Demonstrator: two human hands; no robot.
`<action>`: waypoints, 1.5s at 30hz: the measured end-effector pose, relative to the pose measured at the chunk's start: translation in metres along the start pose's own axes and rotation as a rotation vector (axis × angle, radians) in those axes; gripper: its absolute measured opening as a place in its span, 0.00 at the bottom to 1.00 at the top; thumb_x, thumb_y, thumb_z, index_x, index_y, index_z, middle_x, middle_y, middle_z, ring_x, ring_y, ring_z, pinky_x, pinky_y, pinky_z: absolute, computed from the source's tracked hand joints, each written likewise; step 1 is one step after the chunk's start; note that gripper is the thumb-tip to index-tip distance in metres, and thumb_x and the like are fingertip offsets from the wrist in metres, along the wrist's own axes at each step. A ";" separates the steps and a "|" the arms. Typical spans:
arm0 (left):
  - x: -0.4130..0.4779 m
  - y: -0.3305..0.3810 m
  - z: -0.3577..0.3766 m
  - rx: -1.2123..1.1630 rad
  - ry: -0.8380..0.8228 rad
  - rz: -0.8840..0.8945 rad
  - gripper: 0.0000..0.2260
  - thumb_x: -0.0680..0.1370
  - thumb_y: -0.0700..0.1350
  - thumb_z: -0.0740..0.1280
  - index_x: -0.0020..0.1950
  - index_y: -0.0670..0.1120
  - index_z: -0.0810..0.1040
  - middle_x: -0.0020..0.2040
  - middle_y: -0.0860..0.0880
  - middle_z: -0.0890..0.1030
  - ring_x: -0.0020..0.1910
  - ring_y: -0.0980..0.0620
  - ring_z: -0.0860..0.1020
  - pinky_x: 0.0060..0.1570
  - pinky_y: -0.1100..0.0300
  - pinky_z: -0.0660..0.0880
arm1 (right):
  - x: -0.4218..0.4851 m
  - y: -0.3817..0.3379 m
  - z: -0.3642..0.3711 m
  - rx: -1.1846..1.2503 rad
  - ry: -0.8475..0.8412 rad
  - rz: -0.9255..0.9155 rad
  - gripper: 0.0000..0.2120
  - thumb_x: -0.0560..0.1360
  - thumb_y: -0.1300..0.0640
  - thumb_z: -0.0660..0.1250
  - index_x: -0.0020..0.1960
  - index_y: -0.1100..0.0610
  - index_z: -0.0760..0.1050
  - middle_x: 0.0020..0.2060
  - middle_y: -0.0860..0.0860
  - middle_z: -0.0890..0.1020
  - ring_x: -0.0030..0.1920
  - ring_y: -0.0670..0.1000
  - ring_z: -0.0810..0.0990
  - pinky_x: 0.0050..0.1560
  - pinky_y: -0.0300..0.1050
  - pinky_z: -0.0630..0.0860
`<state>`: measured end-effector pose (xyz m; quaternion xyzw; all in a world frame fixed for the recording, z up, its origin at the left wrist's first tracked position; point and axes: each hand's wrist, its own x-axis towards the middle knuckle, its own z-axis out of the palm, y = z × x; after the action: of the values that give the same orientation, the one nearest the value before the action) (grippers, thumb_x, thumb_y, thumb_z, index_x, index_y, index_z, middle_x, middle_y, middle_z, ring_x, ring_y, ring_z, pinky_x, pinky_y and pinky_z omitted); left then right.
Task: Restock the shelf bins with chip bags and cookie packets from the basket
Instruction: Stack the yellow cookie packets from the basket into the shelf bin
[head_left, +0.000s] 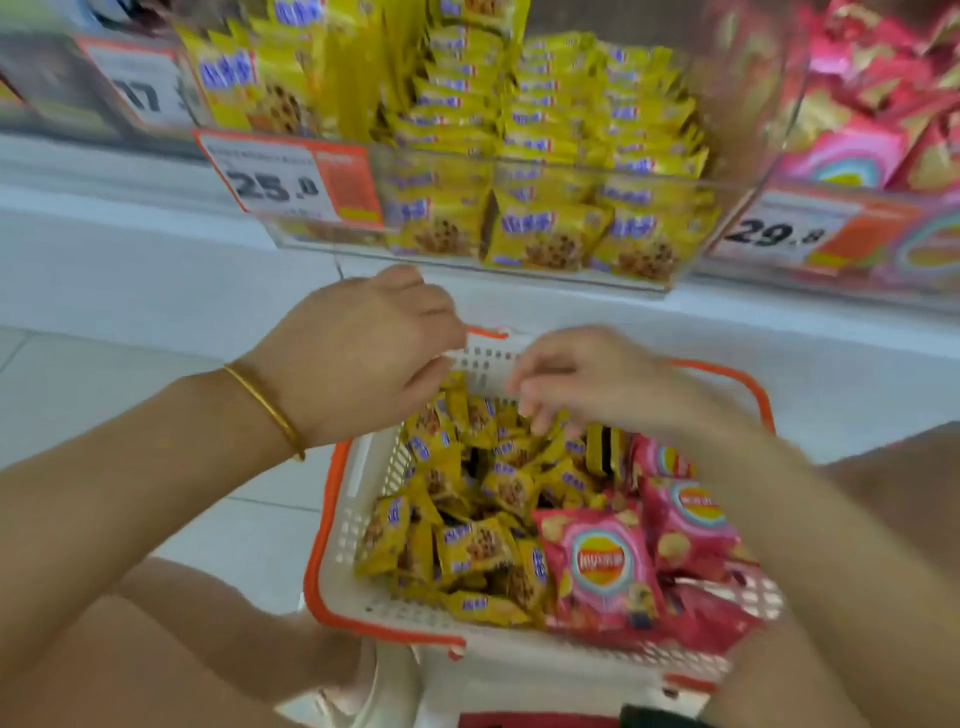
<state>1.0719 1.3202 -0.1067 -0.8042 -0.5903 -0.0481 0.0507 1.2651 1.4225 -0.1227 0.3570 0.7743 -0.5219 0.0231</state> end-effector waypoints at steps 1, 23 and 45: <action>-0.004 0.002 0.010 -0.003 -0.078 -0.004 0.17 0.74 0.50 0.54 0.45 0.44 0.81 0.44 0.46 0.81 0.44 0.42 0.78 0.34 0.49 0.78 | 0.017 0.029 0.013 -0.128 -0.029 0.078 0.06 0.78 0.63 0.62 0.49 0.60 0.78 0.41 0.55 0.83 0.40 0.53 0.82 0.36 0.43 0.78; 0.046 0.013 0.029 -0.345 -0.544 -0.254 0.24 0.76 0.57 0.65 0.70 0.50 0.66 0.67 0.51 0.71 0.61 0.53 0.72 0.58 0.61 0.69 | 0.020 0.061 0.018 0.069 0.004 0.050 0.12 0.70 0.58 0.74 0.50 0.49 0.76 0.49 0.44 0.78 0.51 0.47 0.78 0.51 0.42 0.74; 0.065 -0.075 -0.048 0.069 0.278 -0.523 0.24 0.76 0.58 0.51 0.55 0.46 0.79 0.59 0.44 0.78 0.59 0.41 0.75 0.61 0.41 0.67 | 0.198 -0.127 -0.140 -0.400 0.863 -0.267 0.15 0.73 0.55 0.72 0.57 0.54 0.73 0.59 0.52 0.78 0.58 0.54 0.76 0.51 0.47 0.71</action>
<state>1.0194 1.3975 -0.0483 -0.6083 -0.7660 -0.1492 0.1445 1.0918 1.6174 -0.0398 0.4267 0.8373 -0.1660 -0.2989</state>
